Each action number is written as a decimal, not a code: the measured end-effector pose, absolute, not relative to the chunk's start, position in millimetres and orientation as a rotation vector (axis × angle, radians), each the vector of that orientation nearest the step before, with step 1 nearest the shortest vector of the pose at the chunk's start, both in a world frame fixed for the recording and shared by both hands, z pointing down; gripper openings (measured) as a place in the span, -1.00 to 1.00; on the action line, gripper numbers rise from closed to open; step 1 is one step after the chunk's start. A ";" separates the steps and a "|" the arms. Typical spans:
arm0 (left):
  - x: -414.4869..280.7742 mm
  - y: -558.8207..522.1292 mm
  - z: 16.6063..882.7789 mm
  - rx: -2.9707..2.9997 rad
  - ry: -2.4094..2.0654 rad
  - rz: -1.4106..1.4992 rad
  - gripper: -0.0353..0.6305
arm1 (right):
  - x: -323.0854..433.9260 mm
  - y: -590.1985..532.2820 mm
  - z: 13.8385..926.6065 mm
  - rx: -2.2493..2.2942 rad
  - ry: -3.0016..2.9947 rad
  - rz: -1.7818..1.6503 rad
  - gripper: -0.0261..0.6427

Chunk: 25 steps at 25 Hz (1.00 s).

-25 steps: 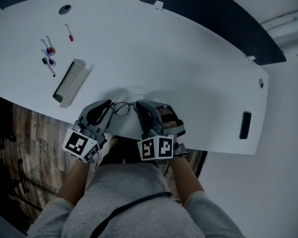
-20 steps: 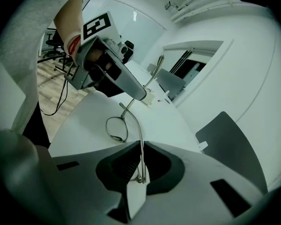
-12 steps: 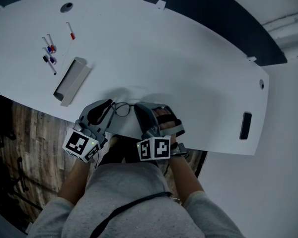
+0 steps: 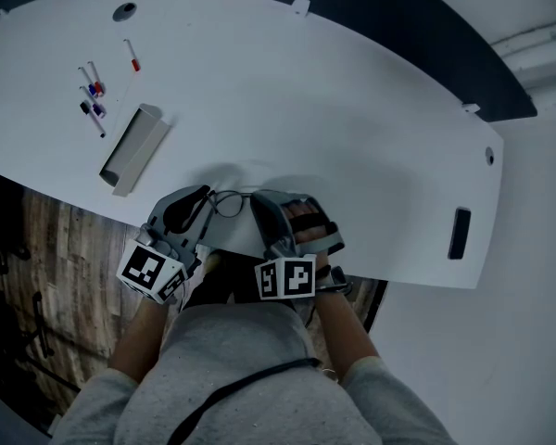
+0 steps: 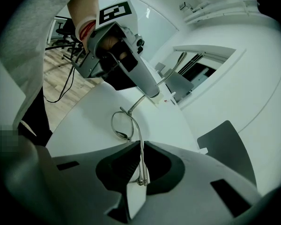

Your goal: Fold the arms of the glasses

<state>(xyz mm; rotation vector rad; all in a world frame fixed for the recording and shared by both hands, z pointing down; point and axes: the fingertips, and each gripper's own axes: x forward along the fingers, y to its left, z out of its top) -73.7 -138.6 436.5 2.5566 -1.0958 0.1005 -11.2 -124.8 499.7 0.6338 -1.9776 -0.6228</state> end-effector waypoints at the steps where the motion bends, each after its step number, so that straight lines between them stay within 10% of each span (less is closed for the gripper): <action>1: -73.4 -138.4 436.2 2.557 -1.097 0.099 -0.75 | -11.0 -124.5 499.9 0.632 -1.974 -0.630 -0.83; 25: -70.5 -126.4 436.0 2.579 -1.079 0.139 -0.75 | 46.3 -126.5 491.9 1.032 -2.339 0.357 -0.57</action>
